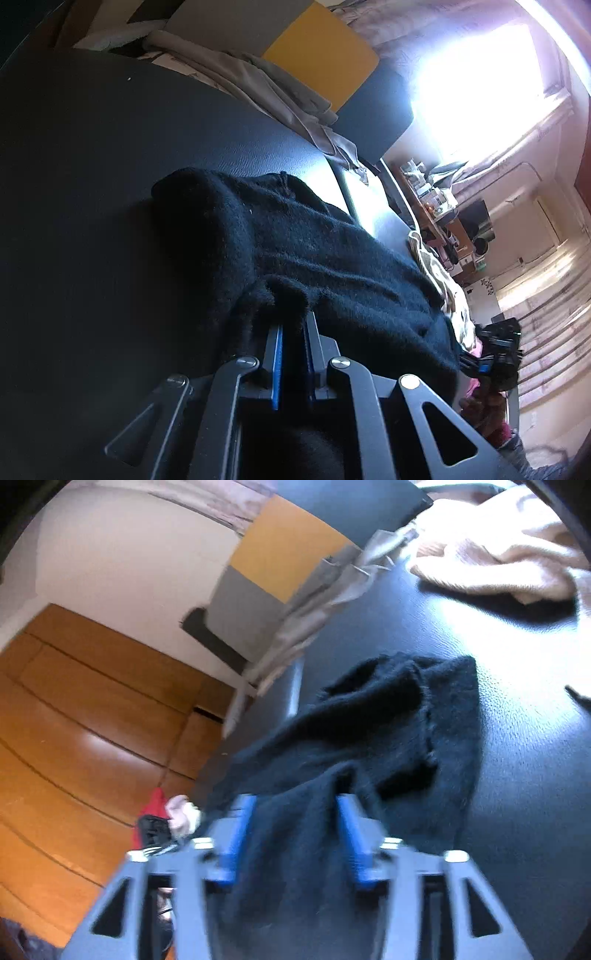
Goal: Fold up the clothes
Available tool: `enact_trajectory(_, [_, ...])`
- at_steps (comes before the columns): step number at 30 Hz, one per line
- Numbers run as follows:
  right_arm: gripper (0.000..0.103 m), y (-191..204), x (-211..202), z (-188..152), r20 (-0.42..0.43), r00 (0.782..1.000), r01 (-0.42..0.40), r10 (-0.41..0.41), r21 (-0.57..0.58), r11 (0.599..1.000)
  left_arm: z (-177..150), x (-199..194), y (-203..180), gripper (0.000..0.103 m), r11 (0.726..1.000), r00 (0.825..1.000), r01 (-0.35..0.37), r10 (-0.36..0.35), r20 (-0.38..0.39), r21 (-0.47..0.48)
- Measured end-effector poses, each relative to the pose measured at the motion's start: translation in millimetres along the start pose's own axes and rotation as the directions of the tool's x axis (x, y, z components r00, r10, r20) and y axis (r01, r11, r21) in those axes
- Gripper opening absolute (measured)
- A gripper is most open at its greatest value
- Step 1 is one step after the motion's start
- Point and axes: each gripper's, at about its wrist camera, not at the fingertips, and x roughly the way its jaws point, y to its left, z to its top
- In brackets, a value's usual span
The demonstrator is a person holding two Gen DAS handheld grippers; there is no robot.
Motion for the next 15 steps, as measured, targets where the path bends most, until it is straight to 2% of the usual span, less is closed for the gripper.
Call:
enact_trajectory(3, [0.067,13.8,-3.8,-19.0,-0.056,0.998,-0.022,0.02,-0.037,0.999,-14.0,-5.9,1.5,0.009,1.0,1.0,-0.013,0.013,0.01,0.002])
enact_trajectory(7, [0.067,17.1,1.5,-48.9,-0.158,0.987,0.02,-0.034,-0.091,0.996,-27.0,-16.3,1.7,0.011,1.0,0.999,-0.021,0.021,0.026,-0.001])
enact_trajectory(9, [0.067,23.1,3.6,-59.0,-0.188,0.981,0.031,-0.057,-0.138,0.99,-29.7,-27.5,4.4,0.017,0.999,0.999,-0.013,0.015,0.05,-0.029])
enact_trajectory(10, [0.067,25.5,4.0,-61.7,-0.197,0.978,0.036,-0.067,-0.155,0.987,-30.9,-33.4,5.8,0.024,0.999,0.998,-0.009,0.012,0.064,-0.044])
enact_trajectory(15, [0.067,26.1,8.2,-67.7,-0.201,0.978,0.028,-0.06,-0.16,0.987,-61.8,-85.9,5.4,0.037,0.998,0.99,-0.006,0.014,0.14,-0.058])
